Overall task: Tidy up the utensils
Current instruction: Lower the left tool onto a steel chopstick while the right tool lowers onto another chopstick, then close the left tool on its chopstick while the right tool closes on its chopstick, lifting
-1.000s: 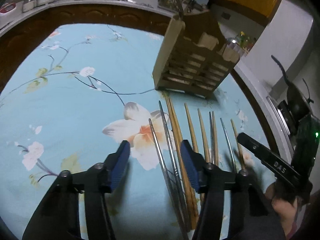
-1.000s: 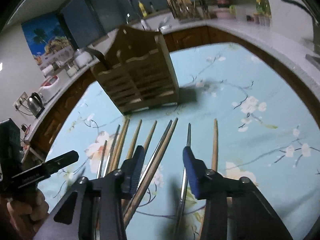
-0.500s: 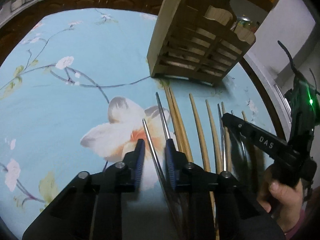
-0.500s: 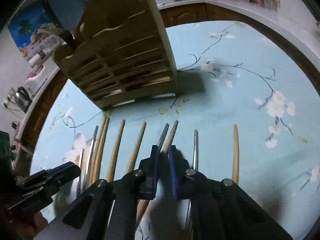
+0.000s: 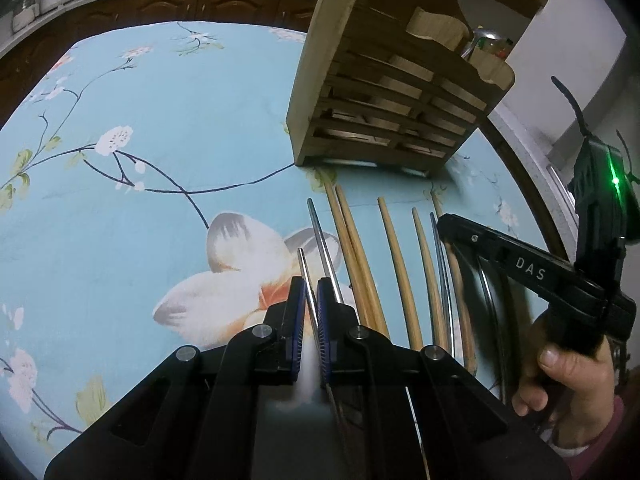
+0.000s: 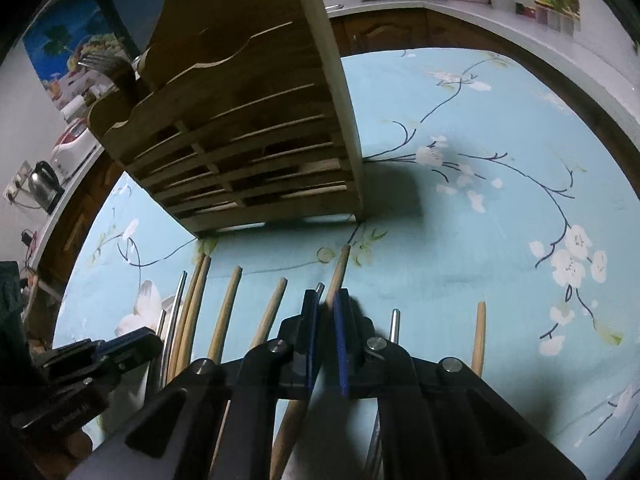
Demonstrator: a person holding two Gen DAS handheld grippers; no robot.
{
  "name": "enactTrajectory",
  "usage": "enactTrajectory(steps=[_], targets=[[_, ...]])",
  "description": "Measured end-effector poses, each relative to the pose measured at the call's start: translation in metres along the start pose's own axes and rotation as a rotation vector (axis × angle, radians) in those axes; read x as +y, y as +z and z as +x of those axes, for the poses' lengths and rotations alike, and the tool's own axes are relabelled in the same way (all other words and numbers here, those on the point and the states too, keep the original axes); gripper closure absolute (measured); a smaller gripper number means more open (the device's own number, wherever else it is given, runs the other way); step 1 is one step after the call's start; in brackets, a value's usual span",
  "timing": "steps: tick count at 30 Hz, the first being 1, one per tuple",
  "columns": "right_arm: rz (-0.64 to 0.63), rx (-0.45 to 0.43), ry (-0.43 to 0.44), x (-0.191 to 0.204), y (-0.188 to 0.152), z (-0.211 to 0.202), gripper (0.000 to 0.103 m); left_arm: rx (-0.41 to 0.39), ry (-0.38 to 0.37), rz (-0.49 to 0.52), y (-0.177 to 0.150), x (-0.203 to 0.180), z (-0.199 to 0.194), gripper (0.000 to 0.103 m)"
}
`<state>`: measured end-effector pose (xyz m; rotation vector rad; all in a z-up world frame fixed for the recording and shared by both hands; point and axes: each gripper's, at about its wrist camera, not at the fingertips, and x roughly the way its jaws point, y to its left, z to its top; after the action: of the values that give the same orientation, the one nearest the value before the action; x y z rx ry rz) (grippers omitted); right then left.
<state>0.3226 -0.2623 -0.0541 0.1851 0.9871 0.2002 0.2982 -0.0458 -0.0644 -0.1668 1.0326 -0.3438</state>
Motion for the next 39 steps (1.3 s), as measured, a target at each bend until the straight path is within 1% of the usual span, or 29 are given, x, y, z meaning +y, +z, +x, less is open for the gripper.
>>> enactTrajectory(steps=[4, 7, 12, 16, 18, 23, 26, 30, 39], targets=[[0.038, 0.002, 0.030, -0.002, -0.006, -0.007, 0.097, -0.001, -0.005, -0.013, -0.003, 0.002, -0.004, 0.099], [0.052, -0.041, 0.060, -0.001, -0.016, -0.027, 0.097, -0.018, -0.023, -0.025, -0.010, 0.002, -0.015, 0.099], [0.029, -0.122, 0.125, 0.008, -0.028, -0.072, 0.098, -0.072, -0.070, -0.023, -0.017, -0.004, -0.049, 0.099], [-0.016, -0.188, 0.156, 0.020, -0.036, -0.108, 0.098, -0.135, -0.106, -0.017, -0.019, -0.011, -0.083, 0.099], [-0.022, -0.219, 0.191, 0.026, -0.040, -0.122, 0.098, -0.162, -0.119, -0.009, -0.020, -0.012, -0.099, 0.099], [-0.042, -0.294, 0.223, 0.035, -0.052, -0.157, 0.098, -0.207, -0.159, -0.018, -0.025, -0.013, -0.131, 0.099], [-0.047, -0.324, 0.232, 0.035, -0.055, -0.173, 0.098, -0.232, -0.166, -0.011, -0.026, -0.016, -0.144, 0.099], [-0.044, -0.354, 0.244, 0.034, -0.054, -0.189, 0.098, -0.261, -0.171, -0.001, -0.028, -0.021, -0.158, 0.099], [-0.047, -0.390, 0.254, 0.033, -0.050, -0.202, 0.098, -0.300, -0.185, 0.004, -0.027, -0.024, -0.177, 0.099]])
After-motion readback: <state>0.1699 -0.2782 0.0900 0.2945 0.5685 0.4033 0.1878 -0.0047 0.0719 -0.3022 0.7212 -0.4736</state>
